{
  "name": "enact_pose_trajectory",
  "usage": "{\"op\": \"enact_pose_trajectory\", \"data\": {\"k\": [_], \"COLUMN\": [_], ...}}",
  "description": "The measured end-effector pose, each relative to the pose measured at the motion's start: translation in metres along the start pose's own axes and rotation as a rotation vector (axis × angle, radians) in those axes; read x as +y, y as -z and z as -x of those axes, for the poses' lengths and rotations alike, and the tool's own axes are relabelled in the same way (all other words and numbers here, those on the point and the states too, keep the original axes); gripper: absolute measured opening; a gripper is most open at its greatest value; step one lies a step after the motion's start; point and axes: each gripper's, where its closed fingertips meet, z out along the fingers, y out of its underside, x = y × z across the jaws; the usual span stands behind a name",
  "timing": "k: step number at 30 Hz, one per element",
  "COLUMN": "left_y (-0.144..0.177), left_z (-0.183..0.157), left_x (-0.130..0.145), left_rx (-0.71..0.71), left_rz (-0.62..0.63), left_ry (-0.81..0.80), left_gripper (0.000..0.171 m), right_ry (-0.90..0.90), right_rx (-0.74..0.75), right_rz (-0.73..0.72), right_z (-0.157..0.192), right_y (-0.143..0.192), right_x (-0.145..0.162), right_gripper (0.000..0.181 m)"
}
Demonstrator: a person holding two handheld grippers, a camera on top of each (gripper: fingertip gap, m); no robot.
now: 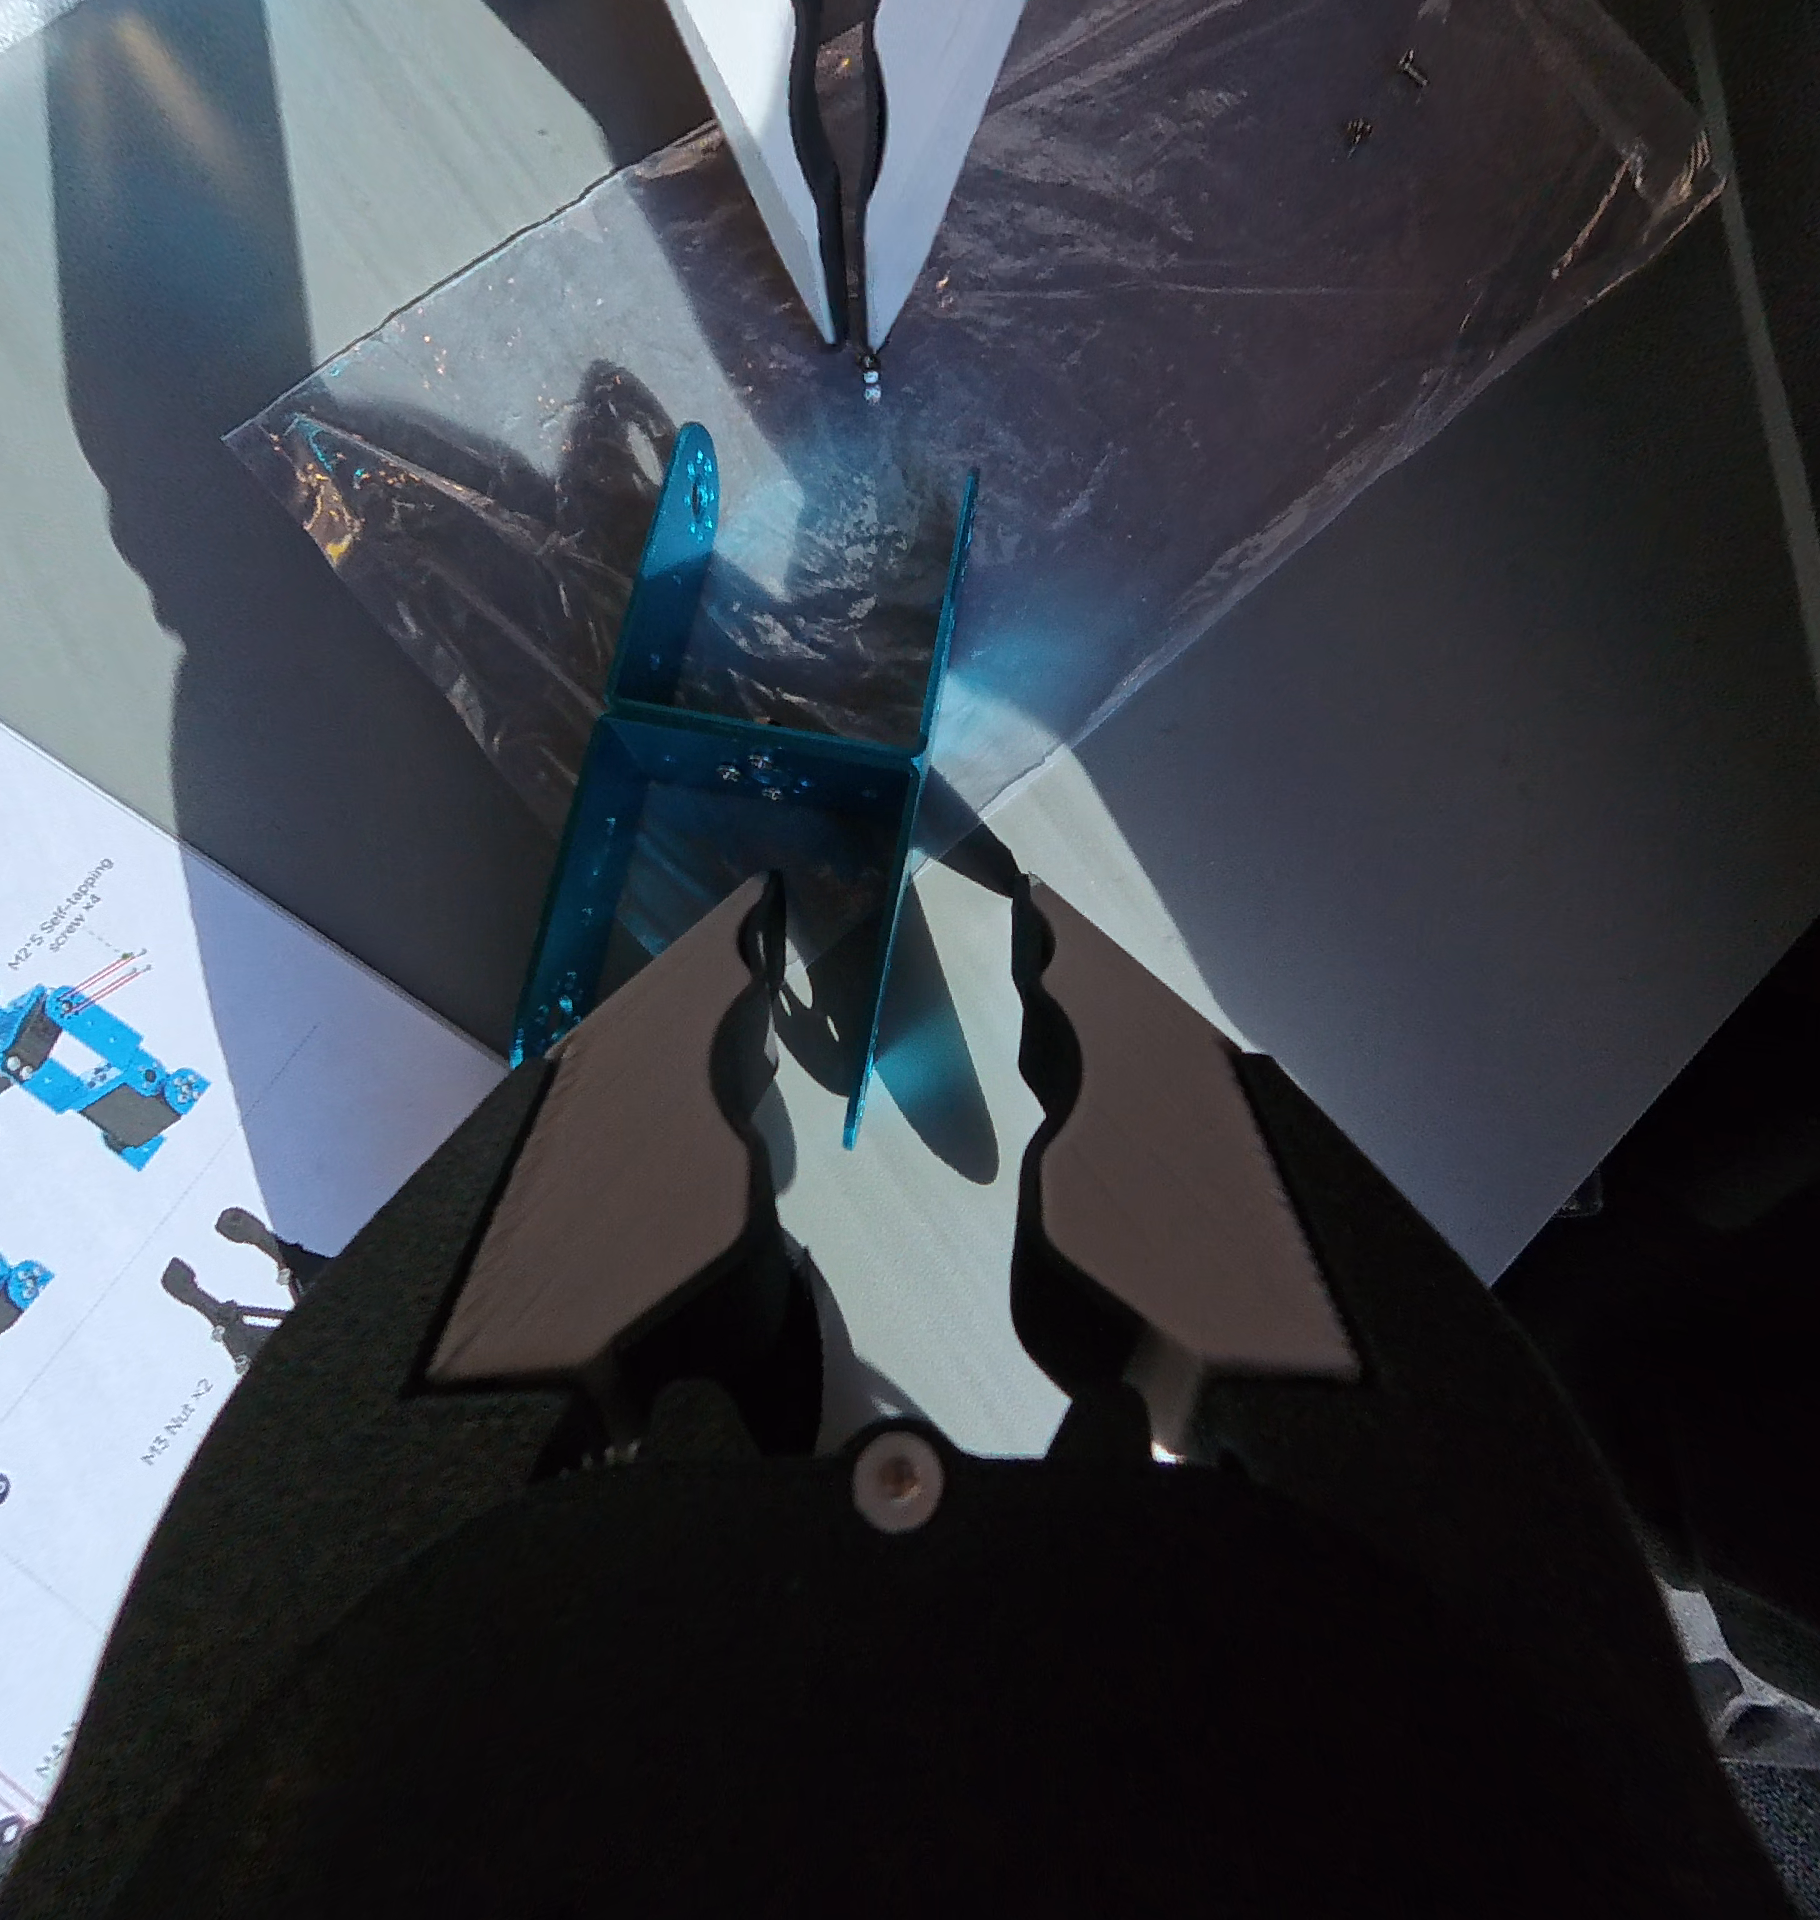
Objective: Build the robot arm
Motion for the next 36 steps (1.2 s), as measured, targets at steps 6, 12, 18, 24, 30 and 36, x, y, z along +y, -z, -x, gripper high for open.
{"op": "enact_pose_trajectory", "data": {"k": [6, 12, 18, 24, 30, 36], "left_y": [0.000, -0.001, -0.001, 0.000, 0.002, -0.002], "left_z": [0.000, 0.000, 0.000, 0.000, 0.001, 0.002], "left_x": [0.000, -0.001, -0.002, 0.000, -0.007, -0.007], "left_rx": [0.002, 0.005, 0.007, 0.010, 0.043, 0.048], "left_rz": [0.000, -0.001, -0.003, -0.008, -0.064, -0.039], "left_ry": [0.001, -0.002, -0.001, 0.009, 0.063, 0.051], "left_gripper": [0.043, 0.043, 0.043, 0.043, 0.046, 0.056], "right_ry": [-0.003, -0.003, -0.006, 0.010, 0.123, 0.224], "right_rx": [-0.009, -0.014, -0.008, 0.012, 0.026, 0.129], "right_rz": [0.018, 0.051, 0.072, 0.028, -0.232, -0.437], "right_z": [0.003, 0.004, 0.004, 0.000, 0.001, -0.005], "right_y": [-0.002, -0.004, -0.004, 0.000, 0.008, 0.001], "right_x": [0.002, -0.002, -0.003, 0.002, -0.034, -0.069], "right_gripper": [0.005, 0.005, 0.004, 0.004, 0.004, 0.004]}}
